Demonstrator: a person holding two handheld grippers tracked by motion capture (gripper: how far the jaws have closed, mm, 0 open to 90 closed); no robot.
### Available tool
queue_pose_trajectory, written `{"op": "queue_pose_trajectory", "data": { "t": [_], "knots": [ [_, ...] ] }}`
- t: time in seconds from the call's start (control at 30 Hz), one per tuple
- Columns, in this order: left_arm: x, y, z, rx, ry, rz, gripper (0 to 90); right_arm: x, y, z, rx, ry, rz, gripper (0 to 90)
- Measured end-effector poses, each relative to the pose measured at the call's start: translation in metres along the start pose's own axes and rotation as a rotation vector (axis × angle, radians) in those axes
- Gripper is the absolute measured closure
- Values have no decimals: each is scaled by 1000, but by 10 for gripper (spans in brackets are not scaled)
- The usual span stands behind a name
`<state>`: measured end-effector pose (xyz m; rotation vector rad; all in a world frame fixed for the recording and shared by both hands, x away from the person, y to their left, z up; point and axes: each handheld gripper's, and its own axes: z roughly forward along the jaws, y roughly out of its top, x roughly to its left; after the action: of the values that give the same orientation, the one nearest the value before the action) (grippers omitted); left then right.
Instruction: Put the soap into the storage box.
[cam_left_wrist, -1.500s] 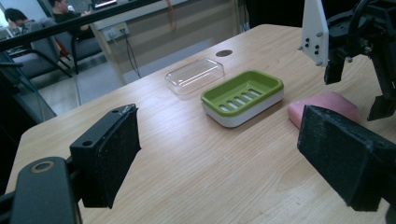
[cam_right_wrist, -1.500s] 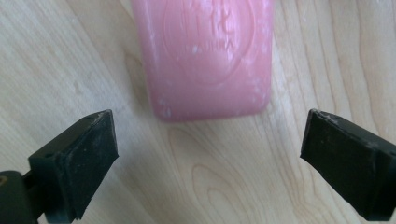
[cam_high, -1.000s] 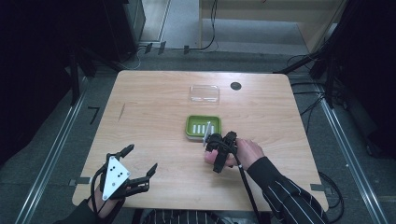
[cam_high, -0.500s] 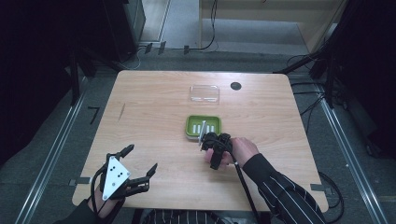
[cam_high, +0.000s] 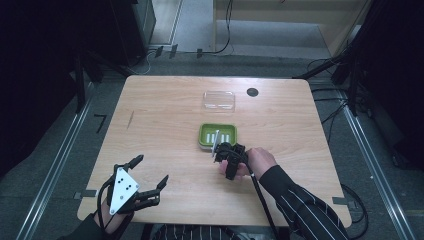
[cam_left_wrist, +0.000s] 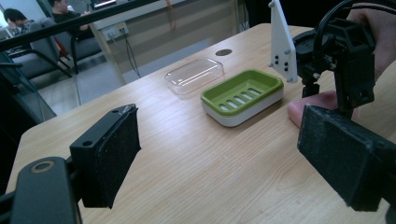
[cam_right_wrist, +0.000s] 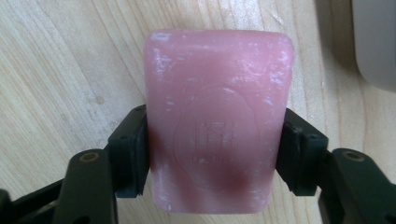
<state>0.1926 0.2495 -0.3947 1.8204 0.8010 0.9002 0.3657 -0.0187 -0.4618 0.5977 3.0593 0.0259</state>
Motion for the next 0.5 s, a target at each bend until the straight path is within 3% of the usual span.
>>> {"op": "queue_pose_trajectory", "data": {
  "t": [0.5],
  "knots": [
    [0, 0, 0, 0, 1, 0, 133, -1, -3, 0, -10, 8, 6, 387]
  ]
}}
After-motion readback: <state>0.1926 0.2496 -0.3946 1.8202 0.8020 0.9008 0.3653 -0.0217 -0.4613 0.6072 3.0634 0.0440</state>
